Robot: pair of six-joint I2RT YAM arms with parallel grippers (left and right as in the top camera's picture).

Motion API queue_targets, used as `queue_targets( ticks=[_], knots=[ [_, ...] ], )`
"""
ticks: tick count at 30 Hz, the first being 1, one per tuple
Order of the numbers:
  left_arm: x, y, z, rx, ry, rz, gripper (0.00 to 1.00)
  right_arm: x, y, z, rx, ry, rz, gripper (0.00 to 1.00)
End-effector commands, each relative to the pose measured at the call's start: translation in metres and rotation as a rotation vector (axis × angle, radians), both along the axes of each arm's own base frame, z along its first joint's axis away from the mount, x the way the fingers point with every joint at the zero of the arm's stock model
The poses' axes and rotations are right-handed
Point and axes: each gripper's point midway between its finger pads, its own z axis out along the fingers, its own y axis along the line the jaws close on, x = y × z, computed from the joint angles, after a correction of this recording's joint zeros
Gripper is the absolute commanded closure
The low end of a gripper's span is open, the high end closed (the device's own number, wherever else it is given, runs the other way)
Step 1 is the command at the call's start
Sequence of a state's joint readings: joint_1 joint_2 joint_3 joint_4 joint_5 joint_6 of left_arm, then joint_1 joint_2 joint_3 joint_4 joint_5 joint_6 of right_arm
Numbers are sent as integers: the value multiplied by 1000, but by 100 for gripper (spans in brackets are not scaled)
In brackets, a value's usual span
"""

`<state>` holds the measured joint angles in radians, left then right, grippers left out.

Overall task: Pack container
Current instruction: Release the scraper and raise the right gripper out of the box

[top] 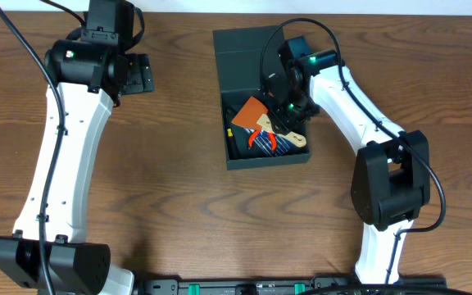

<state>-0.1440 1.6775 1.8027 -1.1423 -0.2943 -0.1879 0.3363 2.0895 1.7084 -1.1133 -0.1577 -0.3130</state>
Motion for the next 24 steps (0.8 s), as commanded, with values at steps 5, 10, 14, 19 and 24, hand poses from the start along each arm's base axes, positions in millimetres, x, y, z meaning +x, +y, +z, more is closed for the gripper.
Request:
queue_targets(
  ticks=[5,10,14,19,24],
  knots=[
    [-1,2,0,-6,-4,19,1,38,18,71,123,-151,-78,48],
    [-1,2,0,-5,-4,19,1,70,13,137,151,-304,-192,53],
    [-1,2,0,-6,-4,19,2,86,-21,172,88,-396,-366,99],
    [-1,2,0,-5,-4,19,1,91,-74,178,-9,-416,-470,99],
    [5,1,4,-10,-34,19,1,90,-119,175,-41,-391,-559,99]
  ],
)
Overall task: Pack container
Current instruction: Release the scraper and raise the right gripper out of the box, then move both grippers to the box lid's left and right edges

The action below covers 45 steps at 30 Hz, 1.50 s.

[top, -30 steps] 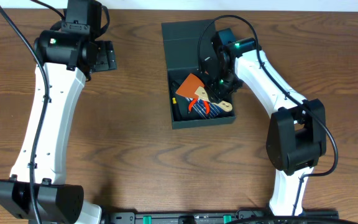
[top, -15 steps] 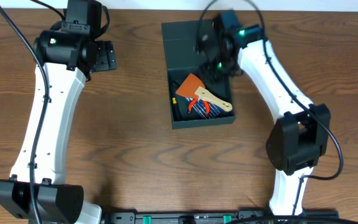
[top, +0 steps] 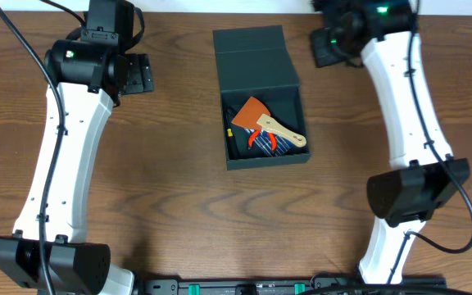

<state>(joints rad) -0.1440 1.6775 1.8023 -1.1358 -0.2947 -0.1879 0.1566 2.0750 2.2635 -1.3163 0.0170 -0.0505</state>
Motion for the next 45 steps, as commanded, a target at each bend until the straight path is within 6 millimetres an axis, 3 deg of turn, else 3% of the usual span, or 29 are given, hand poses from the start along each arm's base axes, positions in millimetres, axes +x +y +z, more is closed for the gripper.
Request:
queue_targets(
  ticks=[1,8,10,11,12,13,18,23,30,37,45],
  knots=[
    [8,1,6,-13,-52,19,1,0,-33,12,-13,-22,-95,99],
    [17,-1,11,-23,-94,16,2,-10,-57,6,19,34,-140,99],
    [18,-11,9,-60,-84,-28,1,-10,-55,7,55,36,-97,99],
    [20,-18,8,-81,-81,-78,16,-9,-53,7,80,34,-73,99],
    [23,-29,7,-107,-76,-151,61,-9,-52,8,98,35,-67,99],
    [25,-37,7,-134,-77,-200,94,-9,-54,8,111,35,-69,99],
    [36,-82,15,-301,-130,-411,94,-8,-53,10,174,23,2,99],
    [34,-145,30,-508,-200,-782,94,-7,-45,13,281,-1,121,99],
    [37,-176,-4,-723,-114,-911,94,-8,-36,-18,453,25,194,99],
    [48,-180,-41,-958,-40,-918,94,-10,-28,-65,540,58,203,99],
    [67,-160,-96,-1061,81,-721,94,-16,-19,-108,650,120,111,99]
  ],
)
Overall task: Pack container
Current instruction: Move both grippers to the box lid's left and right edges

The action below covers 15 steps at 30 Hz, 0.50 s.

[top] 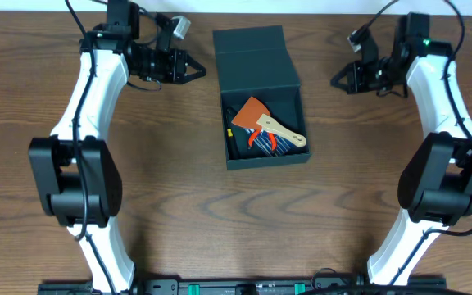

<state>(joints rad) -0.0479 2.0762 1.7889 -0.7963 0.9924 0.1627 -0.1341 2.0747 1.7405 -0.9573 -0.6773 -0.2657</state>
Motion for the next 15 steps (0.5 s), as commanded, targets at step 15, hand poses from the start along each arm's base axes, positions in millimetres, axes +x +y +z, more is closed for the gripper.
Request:
queue_targets(
  ticks=[15],
  knots=[
    [36,29,-78,79,174,205,94,2,11,-35,139,207,-210,99]
  ],
)
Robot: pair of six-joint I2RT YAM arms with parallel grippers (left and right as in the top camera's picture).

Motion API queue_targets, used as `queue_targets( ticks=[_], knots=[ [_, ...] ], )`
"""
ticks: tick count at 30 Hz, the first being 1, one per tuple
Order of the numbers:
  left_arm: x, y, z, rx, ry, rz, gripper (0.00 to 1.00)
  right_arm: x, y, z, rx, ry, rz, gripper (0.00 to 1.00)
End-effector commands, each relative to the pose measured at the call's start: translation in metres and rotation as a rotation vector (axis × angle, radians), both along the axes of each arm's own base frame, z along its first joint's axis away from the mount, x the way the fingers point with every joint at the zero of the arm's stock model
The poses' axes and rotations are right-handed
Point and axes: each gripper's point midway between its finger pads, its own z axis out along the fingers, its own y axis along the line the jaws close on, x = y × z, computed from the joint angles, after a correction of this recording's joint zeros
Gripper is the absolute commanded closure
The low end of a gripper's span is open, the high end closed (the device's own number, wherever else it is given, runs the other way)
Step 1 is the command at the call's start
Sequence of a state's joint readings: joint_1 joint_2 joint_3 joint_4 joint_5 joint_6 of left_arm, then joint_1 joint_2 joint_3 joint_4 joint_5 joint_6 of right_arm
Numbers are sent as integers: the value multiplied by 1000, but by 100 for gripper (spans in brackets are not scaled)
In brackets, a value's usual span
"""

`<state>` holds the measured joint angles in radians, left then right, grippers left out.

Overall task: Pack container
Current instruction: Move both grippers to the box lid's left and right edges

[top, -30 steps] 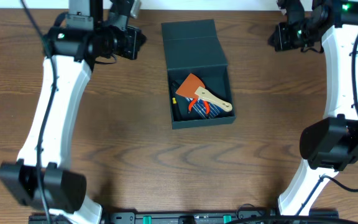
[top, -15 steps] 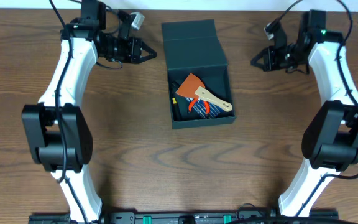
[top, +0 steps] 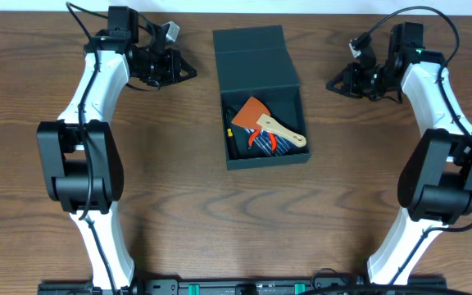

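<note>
The dark grey box (top: 266,157) stands mid-table with its lid (top: 252,57) folded open toward the far side. Inside lie an orange-bladed scraper with a wooden handle (top: 281,131), red-handled pliers (top: 266,143) and a dark blue item. My left gripper (top: 187,72) hovers left of the lid, pointing right at it, fingers apart and holding nothing. My right gripper (top: 333,84) hovers right of the box, pointing left, also open and holding nothing. Both are clear of the box.
The wooden table (top: 179,205) carries only the box. Both white arms reach from the near edge along the left and right sides to the far corners. Cables hang off each wrist.
The left gripper has drawn back slightly to the left, away from the lid. The right gripper has shifted a little left and down. Box and contents are unchanged.
At first the right gripper was down in the box over the tools and the left arm rested at the far left. Then the right arm was lifted away to the far right. Later both grippers flanked the open lid, where they remain.
</note>
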<state>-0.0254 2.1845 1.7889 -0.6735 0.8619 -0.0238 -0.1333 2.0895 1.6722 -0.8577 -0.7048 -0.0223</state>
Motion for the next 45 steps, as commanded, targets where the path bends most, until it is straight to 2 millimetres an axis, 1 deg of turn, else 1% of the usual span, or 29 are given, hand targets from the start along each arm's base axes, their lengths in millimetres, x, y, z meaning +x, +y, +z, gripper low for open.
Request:
queue_targets(
  ticks=[1,3,8,11,13,16,20,25,27,30,33,37,42,45],
  knots=[
    [3,3,-24,-15,47,17,94,0,8,-20,46,82,-38,99],
    [5,-2,-28,-53,44,1,94,3,9,-26,46,80,-35,99],
    [10,-6,-48,-92,82,12,94,15,11,-33,66,70,-67,99],
    [11,-11,-51,-138,78,-7,94,22,11,-37,81,72,-98,99],
    [13,-13,-55,-151,86,-2,94,26,12,-41,89,76,-110,99],
    [17,-13,-62,-160,100,16,94,30,15,-50,101,98,-134,99],
    [20,-14,-70,-174,119,34,94,32,19,-69,149,146,-161,99],
    [19,-21,-72,-175,117,21,94,32,25,-88,197,179,-154,99],
    [19,-24,-71,-175,107,13,94,33,25,-92,201,183,-156,99],
    [19,-31,-71,-175,99,-1,94,35,27,-92,210,173,-153,99],
    [18,-36,-69,-186,92,-16,94,41,36,-83,254,129,-119,99],
    [16,-43,-65,-262,85,-56,94,47,43,-77,275,102,-107,99],
    [11,-46,-83,-288,150,-52,94,47,47,-77,274,98,-98,99],
    [8,-48,-90,-289,166,-55,94,47,47,-77,274,96,-98,99]
  ],
)
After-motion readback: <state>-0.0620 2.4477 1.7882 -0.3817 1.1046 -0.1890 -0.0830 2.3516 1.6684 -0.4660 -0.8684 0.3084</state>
